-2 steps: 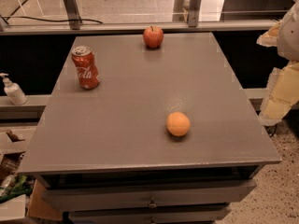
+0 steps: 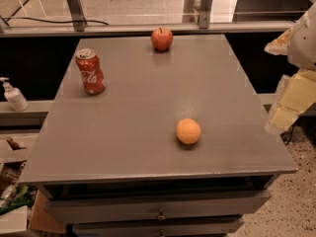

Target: Pick orange

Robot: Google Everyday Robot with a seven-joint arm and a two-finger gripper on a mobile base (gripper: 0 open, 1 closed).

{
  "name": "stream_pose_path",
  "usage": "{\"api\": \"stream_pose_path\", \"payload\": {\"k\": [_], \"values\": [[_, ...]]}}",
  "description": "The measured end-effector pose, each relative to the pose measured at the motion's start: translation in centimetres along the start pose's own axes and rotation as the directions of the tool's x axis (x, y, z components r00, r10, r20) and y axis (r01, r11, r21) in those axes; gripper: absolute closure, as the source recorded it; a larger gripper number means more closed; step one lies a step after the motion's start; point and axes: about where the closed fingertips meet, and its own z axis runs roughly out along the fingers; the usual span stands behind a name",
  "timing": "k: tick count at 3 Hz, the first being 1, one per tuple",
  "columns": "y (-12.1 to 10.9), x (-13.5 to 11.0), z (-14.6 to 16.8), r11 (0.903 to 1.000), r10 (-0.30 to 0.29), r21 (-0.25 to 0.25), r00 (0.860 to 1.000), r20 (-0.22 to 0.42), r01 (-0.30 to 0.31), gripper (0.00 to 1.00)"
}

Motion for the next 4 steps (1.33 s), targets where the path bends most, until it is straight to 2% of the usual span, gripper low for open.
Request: {"api": "stream_pose_path", "payload": {"k": [1,2,3,4], "values": [[1.1,-0.9,2.0,0.9981,0.020,-0.060,0.995,0.098,-0.014,0.00],[2.7,-2.6,4.1,0.9932,0.030,-0.116,0.980,0.197,-0.007,0.00],[4.4,-4.8,6.4,0.9886,0.030,-0.150,0.964,0.263,0.011,0.00],[5.1,-6.8,9.2,0.9866,0.031,-0.162,0.955,0.295,0.019,0.00]]}}
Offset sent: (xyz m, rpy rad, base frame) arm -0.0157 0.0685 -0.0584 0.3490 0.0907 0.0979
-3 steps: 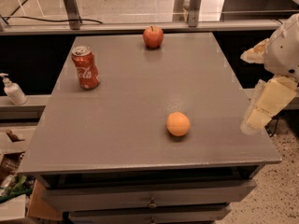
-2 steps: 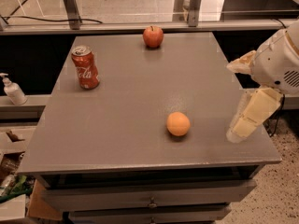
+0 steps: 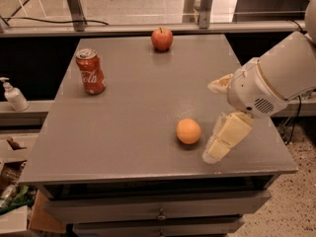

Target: Pick orange

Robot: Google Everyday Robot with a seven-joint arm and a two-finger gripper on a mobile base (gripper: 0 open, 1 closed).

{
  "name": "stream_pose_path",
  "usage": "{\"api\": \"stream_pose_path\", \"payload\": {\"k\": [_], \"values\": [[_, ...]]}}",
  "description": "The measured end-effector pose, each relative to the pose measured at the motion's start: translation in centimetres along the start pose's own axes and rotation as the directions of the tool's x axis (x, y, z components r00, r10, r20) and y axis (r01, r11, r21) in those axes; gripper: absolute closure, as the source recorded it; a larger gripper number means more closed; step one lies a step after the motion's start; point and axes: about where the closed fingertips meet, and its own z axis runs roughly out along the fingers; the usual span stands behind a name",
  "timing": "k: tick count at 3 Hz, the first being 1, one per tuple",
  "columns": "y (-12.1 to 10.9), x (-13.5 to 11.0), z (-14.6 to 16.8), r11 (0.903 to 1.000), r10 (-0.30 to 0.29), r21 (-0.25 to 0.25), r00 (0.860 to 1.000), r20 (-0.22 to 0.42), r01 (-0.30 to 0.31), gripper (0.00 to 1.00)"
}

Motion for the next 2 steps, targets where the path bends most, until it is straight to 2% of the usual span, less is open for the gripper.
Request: {"api": "stream_pose_path", "payload": {"k": [2], "values": [[-1.1,0.8,5.5,0.9986,0.044,-0.029,0.999,0.016,-0.043,0.00]]}}
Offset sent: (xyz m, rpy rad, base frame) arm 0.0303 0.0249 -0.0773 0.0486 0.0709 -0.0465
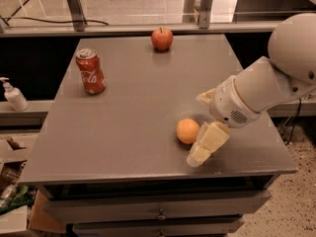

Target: Pick orange

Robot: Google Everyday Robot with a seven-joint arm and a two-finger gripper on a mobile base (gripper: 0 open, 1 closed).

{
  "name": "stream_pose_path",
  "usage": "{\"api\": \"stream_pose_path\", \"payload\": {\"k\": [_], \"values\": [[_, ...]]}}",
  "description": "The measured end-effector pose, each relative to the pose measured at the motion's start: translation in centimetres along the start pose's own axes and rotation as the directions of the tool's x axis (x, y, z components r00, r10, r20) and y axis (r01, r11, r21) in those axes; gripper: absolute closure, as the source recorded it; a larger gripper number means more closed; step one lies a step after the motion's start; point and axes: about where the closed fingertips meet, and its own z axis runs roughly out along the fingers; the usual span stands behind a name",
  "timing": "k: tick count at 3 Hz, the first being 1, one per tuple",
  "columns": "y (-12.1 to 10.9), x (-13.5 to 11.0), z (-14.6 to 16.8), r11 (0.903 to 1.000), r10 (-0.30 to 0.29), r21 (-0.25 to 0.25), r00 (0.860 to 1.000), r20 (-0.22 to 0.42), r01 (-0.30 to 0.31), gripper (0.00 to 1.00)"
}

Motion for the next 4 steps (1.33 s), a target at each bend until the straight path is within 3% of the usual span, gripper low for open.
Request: {"api": "stream_pose_path", "payload": {"k": [1,3,4], "values": [[-0.7,0.1,1.2,0.9997,0.022,-0.005,1.000,0.012,-0.022,0.16],[-1.6,0.0,1.6,0.9983,0.058,-0.006,0.998,0.018,-0.058,0.62],[-3.1,-0.4,0.2,0.9962,0.085,0.014,0.995,0.043,-0.085,0.87]]}}
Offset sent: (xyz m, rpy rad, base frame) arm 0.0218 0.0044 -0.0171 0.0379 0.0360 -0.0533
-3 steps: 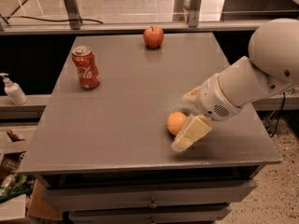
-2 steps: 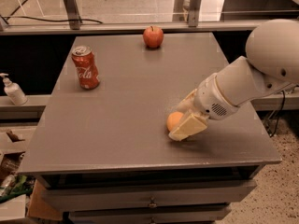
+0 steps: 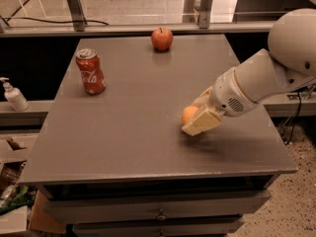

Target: Pick orange

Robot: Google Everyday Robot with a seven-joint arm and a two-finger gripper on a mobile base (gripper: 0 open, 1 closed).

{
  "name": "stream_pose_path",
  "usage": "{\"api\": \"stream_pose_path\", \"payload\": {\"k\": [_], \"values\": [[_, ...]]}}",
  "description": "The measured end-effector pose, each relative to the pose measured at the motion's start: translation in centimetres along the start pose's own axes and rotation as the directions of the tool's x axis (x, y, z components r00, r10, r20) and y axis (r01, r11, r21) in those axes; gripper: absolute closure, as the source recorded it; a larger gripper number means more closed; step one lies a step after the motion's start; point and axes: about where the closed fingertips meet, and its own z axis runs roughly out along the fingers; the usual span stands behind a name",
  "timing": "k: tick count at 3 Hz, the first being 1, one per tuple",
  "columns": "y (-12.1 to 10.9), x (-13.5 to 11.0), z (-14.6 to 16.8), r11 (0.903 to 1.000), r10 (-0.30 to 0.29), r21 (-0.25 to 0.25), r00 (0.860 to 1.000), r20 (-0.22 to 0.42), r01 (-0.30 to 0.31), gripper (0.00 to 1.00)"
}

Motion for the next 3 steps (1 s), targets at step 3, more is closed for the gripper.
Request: {"api": "stream_pose_path", "payload": {"k": [3], "values": [[-5.1,-3.4,-7.8,0.9945,0.033,0.094,0.990,0.137,-0.046,1.00]]}}
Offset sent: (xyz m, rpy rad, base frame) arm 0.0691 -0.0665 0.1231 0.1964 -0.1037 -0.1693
